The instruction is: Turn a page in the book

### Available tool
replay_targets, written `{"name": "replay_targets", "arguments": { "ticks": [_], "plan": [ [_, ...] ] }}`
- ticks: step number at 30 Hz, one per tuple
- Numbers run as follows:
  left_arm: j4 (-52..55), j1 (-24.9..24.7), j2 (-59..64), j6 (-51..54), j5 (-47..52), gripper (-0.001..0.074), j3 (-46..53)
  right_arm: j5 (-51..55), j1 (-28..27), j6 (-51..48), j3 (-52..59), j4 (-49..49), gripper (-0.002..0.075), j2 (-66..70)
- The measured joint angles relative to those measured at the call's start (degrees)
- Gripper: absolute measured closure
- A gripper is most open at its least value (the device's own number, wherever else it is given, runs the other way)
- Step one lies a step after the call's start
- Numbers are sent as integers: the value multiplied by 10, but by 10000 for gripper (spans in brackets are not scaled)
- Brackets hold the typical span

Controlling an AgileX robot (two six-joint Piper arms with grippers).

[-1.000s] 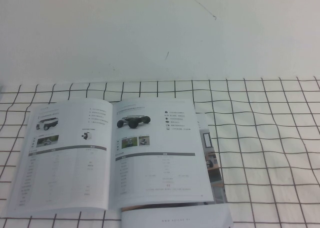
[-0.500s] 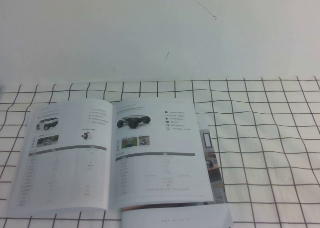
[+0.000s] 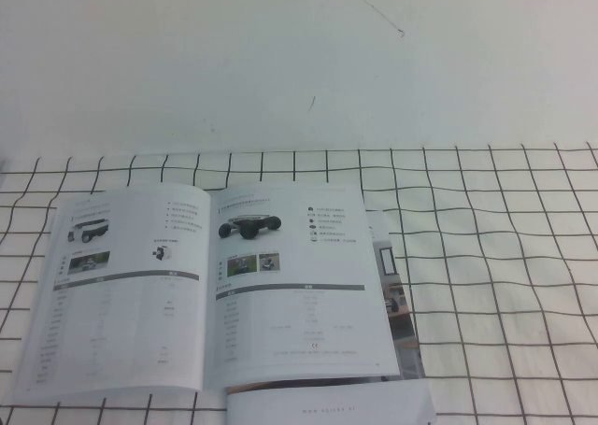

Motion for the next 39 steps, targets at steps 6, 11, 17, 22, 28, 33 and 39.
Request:
{"name": "replay_targets", "arguments": {
  "ticks": [6, 11, 17, 22, 28, 33, 39],
  "plan": [
    [-19, 7, -15, 11, 27, 738, 7, 1, 0, 0, 0, 1, 728, 0],
    [-20, -8, -16, 23, 29, 738, 7, 1, 0, 0, 0, 1, 728, 0],
    [-20, -13, -16, 40, 29, 738, 7, 1, 0, 0, 0, 1, 728, 0],
    [-20, -13, -16, 47, 29, 738, 7, 1, 0, 0, 0, 1, 728, 0],
    [-20, -13, -16, 49, 29, 738, 7, 1, 0, 0, 0, 1, 728, 0],
    [-20, -13, -16, 51, 29, 738, 7, 1, 0, 0, 0, 1, 728, 0],
    [-20, -13, -16, 52, 29, 738, 7, 0, 0, 0, 2, 1, 728, -3]
  ]
}}
